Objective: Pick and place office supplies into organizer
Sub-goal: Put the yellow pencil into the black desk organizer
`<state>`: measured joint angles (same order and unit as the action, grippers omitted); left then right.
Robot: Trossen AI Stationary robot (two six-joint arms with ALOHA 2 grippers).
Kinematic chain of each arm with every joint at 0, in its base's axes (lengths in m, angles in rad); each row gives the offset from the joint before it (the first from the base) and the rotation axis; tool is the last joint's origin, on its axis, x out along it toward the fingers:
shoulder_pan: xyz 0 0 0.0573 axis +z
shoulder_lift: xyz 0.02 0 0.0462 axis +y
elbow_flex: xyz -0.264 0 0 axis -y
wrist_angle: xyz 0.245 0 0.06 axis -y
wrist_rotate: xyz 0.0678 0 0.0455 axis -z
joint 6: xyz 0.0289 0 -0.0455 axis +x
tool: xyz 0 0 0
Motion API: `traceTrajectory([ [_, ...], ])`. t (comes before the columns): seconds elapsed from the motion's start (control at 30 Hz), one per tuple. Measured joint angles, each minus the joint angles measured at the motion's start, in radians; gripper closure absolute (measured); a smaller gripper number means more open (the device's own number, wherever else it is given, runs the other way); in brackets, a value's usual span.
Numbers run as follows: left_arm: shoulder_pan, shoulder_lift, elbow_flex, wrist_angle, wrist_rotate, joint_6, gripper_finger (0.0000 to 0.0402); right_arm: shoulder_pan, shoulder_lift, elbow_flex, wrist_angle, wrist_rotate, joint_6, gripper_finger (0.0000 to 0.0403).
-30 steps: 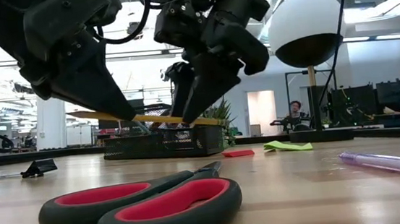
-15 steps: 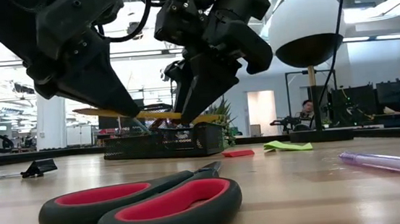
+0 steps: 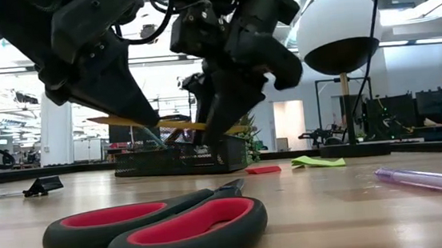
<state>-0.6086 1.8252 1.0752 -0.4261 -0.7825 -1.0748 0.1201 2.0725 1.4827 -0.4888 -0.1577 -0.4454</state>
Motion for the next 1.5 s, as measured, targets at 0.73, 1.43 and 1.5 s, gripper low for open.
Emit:
traceTrajectory([
  [0.73, 0.032, 0.0, 0.002, -0.009, 0.045, 0.025, 0.0398, 0.021, 0.001, -0.001, -0.004, 0.006, 0.002, 0.0355],
  [1.43, 0.08, 0.001, 0.135, -0.187, 0.004, 0.121, 0.0321, -0.021, 0.001, -0.001, 0.005, 0.004, 0.103, 0.0378],
  [1.5, 0.09, 0.001, 0.206, -0.325, -0.002, 0.131, 0.0312, -0.031, 0.001, -0.001, 0.005, 0.006, 0.109, 0.0388],
])
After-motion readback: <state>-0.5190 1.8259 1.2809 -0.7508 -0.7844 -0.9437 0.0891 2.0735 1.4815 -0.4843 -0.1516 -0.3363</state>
